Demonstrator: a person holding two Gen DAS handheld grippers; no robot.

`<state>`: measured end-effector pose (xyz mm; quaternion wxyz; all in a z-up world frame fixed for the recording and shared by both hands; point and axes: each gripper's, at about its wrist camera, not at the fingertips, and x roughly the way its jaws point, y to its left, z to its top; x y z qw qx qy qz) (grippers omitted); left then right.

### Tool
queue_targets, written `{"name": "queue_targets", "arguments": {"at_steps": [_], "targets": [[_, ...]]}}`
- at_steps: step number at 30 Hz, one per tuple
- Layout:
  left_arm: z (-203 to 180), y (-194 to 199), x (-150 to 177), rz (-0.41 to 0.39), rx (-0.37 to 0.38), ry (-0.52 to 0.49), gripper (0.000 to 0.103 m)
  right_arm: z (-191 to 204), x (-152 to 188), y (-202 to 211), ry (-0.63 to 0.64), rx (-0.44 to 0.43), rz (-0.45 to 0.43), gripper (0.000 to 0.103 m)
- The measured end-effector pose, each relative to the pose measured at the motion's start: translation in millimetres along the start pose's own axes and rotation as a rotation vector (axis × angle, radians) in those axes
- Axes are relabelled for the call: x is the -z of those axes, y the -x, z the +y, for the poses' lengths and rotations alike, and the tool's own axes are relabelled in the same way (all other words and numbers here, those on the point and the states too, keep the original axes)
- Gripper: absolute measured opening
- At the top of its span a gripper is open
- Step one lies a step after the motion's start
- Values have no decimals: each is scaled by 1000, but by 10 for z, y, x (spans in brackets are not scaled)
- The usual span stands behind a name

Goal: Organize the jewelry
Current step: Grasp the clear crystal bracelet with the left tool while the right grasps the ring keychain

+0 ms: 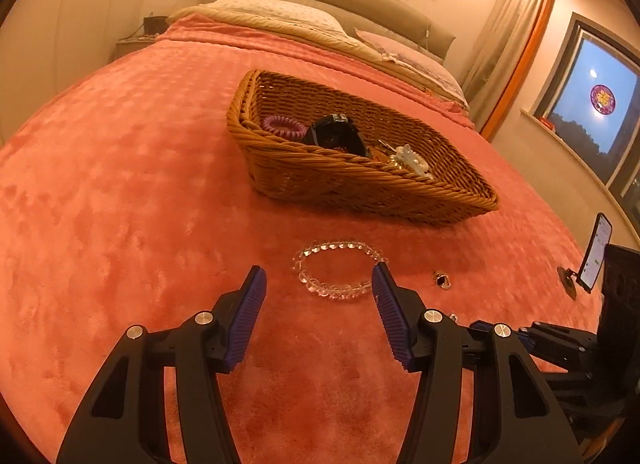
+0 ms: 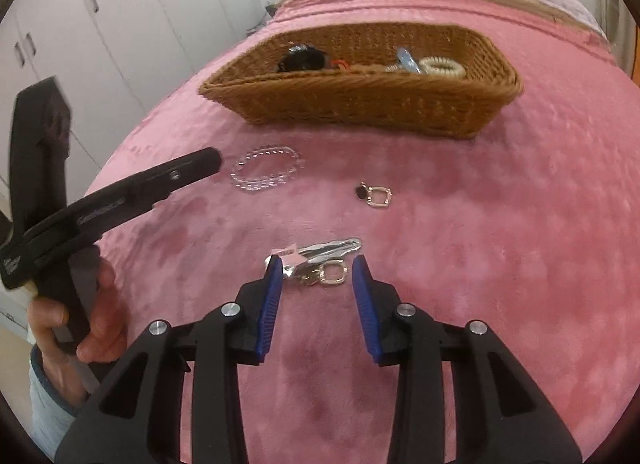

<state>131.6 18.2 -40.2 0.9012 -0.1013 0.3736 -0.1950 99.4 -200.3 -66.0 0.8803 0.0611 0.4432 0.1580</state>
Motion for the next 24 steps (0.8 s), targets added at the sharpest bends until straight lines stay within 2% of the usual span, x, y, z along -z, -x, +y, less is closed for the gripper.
{"name": "queue_targets", "arguments": {"at_steps": [3,8,12,17,22,24], "targets": [[21,-31,-3,8,-3,19,53,-41,-59,-52,-22,-70,17,33],[105,-29,7,5,9,60,53,169,-142,-136,72,-77,14,33],[129,-46,20,14,19,71,53,292,-106,-128,133,-41,3,33],[95,-51,35,14,12,52,53,203,76,67,130,25,-36,33],[83,-47,41,11,6,49,53,86,69,-57,106,64,19,33],[85,-58,39,15,10,52,53,126,46,-82,121,77,15,33]]}}
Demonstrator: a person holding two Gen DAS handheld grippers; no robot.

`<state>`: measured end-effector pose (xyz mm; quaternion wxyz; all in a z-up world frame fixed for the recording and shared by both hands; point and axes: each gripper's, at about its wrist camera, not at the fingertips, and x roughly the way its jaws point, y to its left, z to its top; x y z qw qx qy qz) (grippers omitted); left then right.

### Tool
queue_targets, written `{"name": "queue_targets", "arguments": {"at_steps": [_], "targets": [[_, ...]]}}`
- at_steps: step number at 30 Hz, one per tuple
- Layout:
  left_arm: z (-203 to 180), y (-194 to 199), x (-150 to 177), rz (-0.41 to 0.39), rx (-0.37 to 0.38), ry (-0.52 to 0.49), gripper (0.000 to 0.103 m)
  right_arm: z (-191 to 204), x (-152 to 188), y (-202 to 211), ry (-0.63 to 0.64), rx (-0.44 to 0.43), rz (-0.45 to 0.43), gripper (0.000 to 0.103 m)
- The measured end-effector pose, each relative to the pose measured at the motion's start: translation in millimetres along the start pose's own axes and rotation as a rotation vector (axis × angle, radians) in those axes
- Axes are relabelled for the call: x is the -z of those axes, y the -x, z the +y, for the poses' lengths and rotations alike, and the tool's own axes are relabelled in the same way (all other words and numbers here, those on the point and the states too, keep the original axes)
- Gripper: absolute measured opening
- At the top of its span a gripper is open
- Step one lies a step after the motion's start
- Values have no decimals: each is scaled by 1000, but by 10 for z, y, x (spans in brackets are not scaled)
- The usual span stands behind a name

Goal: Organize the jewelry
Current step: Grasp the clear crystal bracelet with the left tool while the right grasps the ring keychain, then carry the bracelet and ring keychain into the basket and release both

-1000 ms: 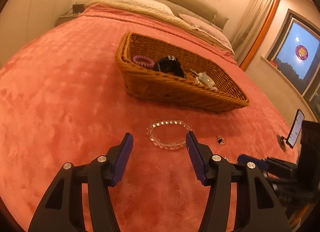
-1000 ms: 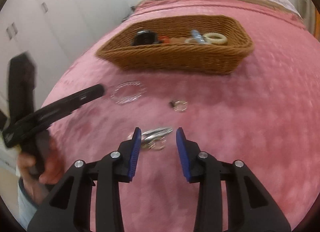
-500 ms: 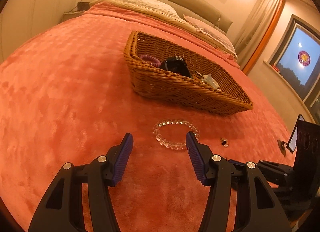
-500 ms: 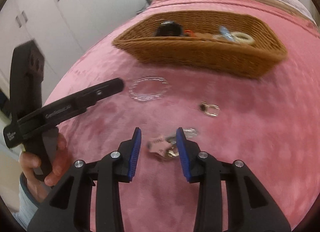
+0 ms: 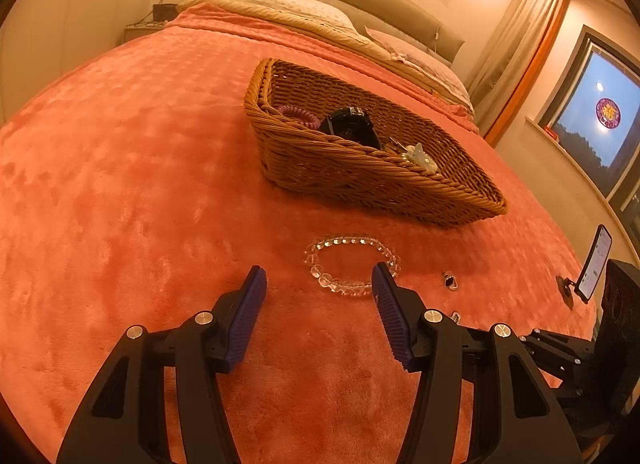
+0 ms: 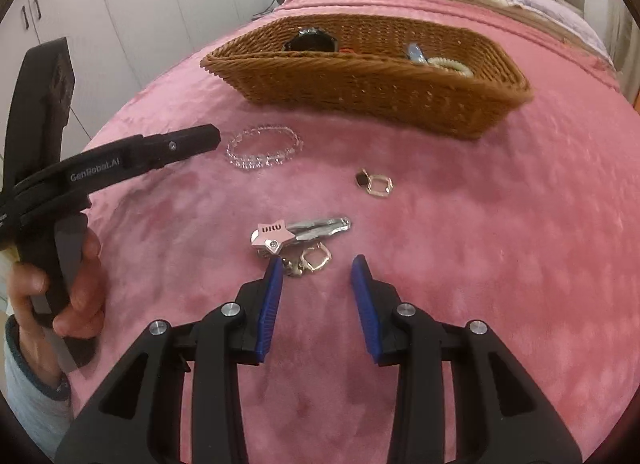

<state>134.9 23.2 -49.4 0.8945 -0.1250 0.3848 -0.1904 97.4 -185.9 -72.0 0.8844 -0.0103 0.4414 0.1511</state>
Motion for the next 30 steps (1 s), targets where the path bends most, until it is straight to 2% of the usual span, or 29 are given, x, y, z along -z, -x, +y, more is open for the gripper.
{"name": "queue_targets", "arguments": {"at_steps": [2,3,4,5,13,15,19,22,23,27,30], "targets": [[-2,-15,0,7,0,-1,53,91,-27,-75,33,48,12,33],[-6,-19,1,10,-1,-3,53,122,-27,-80,50,71,11,29],[-16,-27,5,12,0,-8,52,147,-28,-84,59,80,8,20],[-20,-28,6,15,0,-12,52,162,-13,-72,66,79,7,17],[-81,-115,-32,65,4,-43,52,-52,24,60,-18,93,-25,16],[-96,-176,-69,90,-15,-44,50,-118,58,99,-34,89,-27,16],[-260,-358,-130,136,-130,-119,46,-251,90,146,-71,66,-39,16],[-335,-415,-135,140,-208,-161,28,-288,81,182,-88,43,-66,16],[-351,-409,-121,136,-213,-168,5,-290,77,198,-90,40,-77,16],[-438,-311,-68,103,-217,-200,6,-331,85,291,-97,35,-113,16],[-481,-118,-11,51,-162,-204,5,-358,75,347,-100,37,-131,16]]}}
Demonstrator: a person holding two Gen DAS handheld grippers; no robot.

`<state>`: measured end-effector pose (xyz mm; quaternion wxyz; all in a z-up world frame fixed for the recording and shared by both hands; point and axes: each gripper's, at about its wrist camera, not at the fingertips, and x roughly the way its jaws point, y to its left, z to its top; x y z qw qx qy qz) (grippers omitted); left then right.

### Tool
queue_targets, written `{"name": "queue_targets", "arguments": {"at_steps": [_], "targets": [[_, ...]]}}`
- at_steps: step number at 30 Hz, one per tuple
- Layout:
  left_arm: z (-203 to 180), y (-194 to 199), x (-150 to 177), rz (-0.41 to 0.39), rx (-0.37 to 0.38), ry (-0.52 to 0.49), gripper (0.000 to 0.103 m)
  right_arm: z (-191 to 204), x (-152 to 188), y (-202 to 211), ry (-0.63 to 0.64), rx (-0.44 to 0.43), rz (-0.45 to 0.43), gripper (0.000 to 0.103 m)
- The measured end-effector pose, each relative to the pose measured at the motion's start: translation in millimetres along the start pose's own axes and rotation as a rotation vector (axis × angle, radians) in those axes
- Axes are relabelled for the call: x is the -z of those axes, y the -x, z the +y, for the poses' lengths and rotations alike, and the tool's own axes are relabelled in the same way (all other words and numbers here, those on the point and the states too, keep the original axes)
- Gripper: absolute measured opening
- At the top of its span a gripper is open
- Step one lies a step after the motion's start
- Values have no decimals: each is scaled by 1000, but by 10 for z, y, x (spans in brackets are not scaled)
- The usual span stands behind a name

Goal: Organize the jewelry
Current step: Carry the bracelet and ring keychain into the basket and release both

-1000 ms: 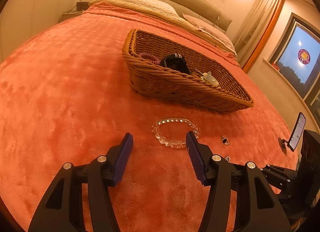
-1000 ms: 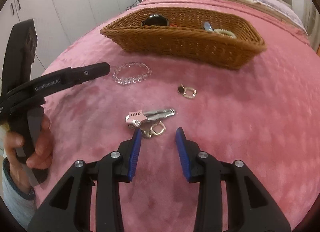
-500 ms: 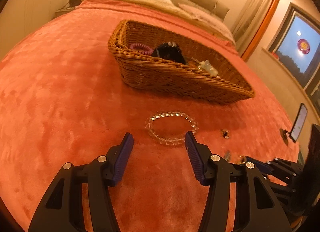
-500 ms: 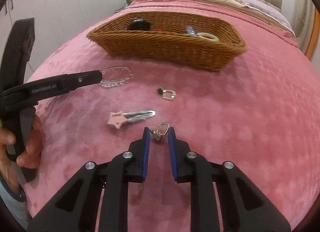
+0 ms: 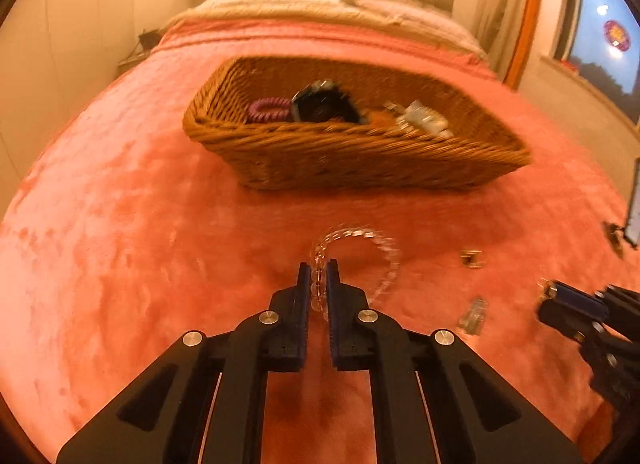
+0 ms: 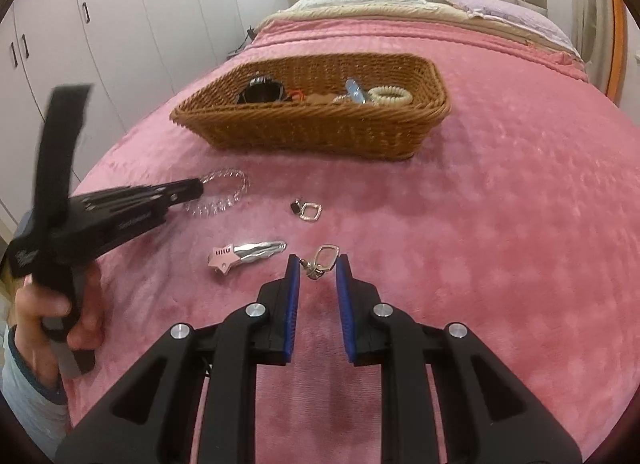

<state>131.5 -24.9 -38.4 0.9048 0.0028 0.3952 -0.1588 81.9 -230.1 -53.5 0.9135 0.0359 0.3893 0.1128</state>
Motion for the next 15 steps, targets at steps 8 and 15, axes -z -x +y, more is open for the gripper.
{"name": "queue_targets", "arguments": {"at_steps": [8,15], "targets": [[-88,510,21,-125,169,14,6,-70,-119,235,-2,14,-57,16],[-260,921,-224,-233,195,-24,6,-88,-370,472,14,20,-121,16]]}}
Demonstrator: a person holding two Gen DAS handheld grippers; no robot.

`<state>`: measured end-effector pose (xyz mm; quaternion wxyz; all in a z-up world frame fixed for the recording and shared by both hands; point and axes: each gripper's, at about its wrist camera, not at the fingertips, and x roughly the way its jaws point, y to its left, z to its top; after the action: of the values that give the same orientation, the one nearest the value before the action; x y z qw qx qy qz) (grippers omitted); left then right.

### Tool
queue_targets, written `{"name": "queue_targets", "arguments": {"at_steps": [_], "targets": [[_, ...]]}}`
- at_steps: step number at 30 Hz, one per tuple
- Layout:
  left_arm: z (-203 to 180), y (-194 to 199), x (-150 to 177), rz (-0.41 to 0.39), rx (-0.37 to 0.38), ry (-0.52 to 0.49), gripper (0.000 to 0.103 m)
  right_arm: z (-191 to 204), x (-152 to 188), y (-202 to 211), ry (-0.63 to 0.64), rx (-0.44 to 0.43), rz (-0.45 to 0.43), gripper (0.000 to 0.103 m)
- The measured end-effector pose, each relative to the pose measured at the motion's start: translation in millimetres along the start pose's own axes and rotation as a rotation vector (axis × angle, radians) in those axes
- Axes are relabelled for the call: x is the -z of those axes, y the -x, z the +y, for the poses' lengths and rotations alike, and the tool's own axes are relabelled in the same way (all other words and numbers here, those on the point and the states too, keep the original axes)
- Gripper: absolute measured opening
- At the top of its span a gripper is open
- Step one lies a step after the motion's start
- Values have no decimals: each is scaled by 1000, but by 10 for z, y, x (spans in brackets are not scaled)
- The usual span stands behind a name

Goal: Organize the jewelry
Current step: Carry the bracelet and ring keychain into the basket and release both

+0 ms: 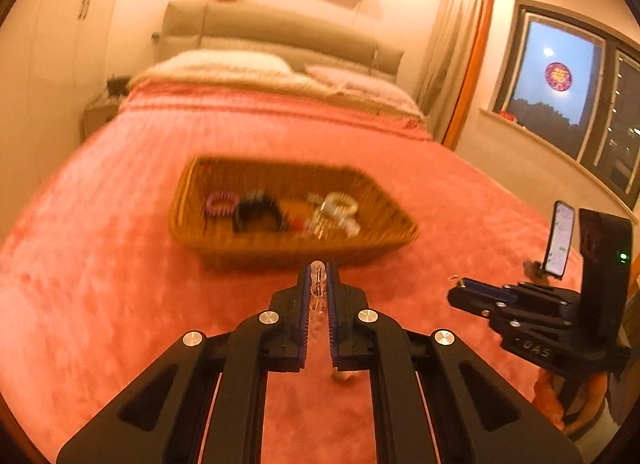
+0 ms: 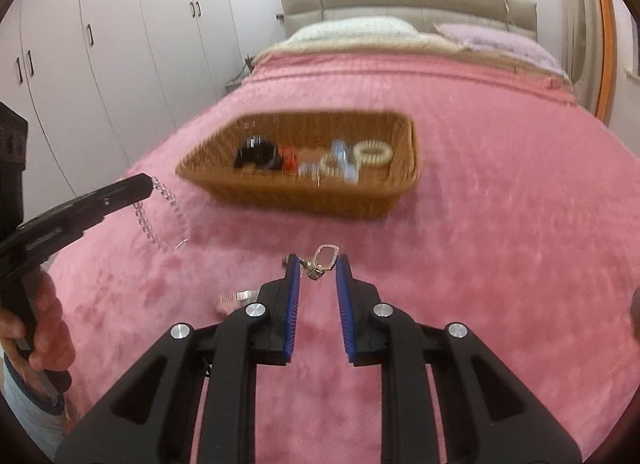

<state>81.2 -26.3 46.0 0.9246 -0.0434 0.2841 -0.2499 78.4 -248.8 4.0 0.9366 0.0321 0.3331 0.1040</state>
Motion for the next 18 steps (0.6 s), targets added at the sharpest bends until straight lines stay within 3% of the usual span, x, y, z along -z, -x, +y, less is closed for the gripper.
{"name": "queue_targets", "arguments": {"at_steps": [6,11,18], "targets": [[-177,9,-623,-107,0,-55,6,46,-625,126,28,18,-118,16],[-136,-370,-1065,-140,13,-30,6,-15,-1073,-139,18,4,-146,16],[130,-1091,-1073,-80,14,34,6,-246,-1305,-1101,-36,-28,26,16]]}}
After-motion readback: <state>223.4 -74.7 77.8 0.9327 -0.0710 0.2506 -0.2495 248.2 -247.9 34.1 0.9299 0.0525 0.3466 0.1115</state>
